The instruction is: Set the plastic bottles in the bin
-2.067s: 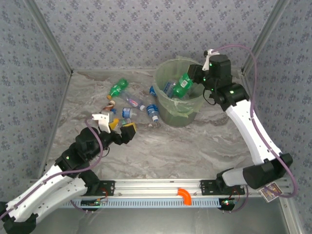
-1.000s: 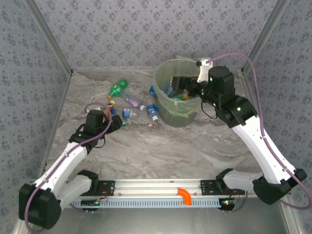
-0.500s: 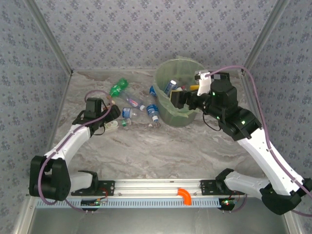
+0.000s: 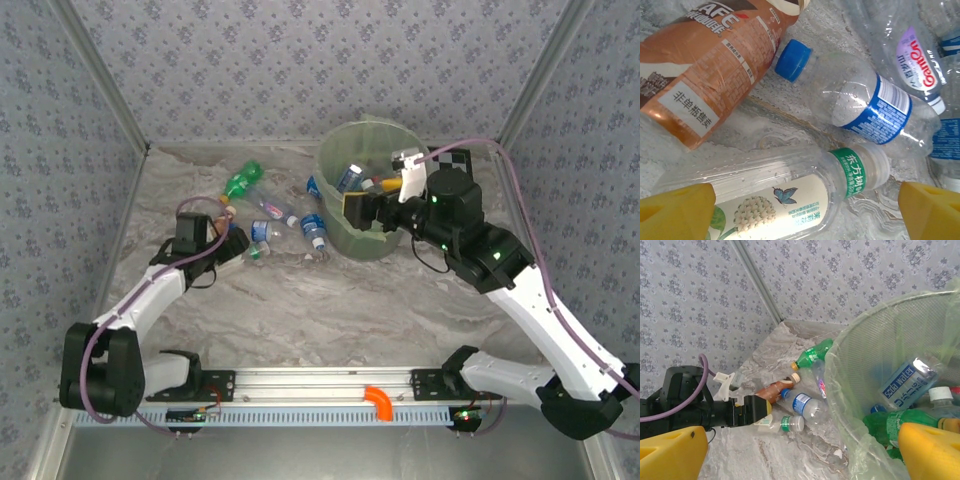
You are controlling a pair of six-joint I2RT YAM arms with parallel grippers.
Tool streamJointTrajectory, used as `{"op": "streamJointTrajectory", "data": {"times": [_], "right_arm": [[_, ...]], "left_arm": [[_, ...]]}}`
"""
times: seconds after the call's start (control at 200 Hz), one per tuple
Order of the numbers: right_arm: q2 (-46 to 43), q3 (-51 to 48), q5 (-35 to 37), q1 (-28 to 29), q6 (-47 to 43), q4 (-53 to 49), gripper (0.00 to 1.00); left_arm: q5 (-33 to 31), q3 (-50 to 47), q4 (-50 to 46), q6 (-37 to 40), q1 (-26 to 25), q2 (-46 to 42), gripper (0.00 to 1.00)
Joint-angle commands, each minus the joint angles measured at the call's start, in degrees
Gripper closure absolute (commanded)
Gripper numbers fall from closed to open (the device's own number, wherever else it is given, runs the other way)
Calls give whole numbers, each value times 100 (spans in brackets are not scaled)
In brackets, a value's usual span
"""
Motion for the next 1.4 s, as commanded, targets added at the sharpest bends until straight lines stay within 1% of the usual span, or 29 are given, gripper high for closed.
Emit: {"op": "streamJointTrajectory", "data": {"times": [0.0, 0.08, 0.22, 0.315, 0.37, 0.495, 0.595, 0.81, 0.945, 1.03, 1.234, 1.394], "right_arm": [[75, 92, 129, 104, -88, 113, 0], [149, 164, 146, 146, -105, 86, 0], [299, 322, 153, 225, -119, 52, 0], [396, 411, 196, 270, -177, 13, 1], [437, 430, 192, 279, -176, -8, 0], [472, 442, 216, 326, -167, -9, 0], [481, 471, 253, 351, -171, -35, 0], [496, 527, 382, 418, -193, -159, 0], [490, 504, 392, 428, -186, -175, 0], [499, 501, 401, 423, -197, -185, 0], [508, 460, 378, 431, -212, -177, 0], [481, 378, 363, 431, -187, -94, 0]], "left_arm": [[333, -180, -22, -206, 5, -320, 6], [391, -255, -131, -355, -31, -533, 6], [401, -362, -332, -495, -236, -1000, 7], [42, -335, -601, -287, -288, -1197, 4], [-202, -260, -725, -188, -235, -1190, 4], [-197, -87, -554, -127, -71, -897, 3], [-198, 126, -244, -80, -49, -442, 3], [-304, 638, 32, 80, -42, 378, 2], [-369, 719, 30, 171, -24, 710, 2], [-344, 586, 68, 136, -24, 771, 2], [-109, -28, 120, -158, -65, 339, 3], [-143, -461, -81, -463, -351, -350, 4]]}}
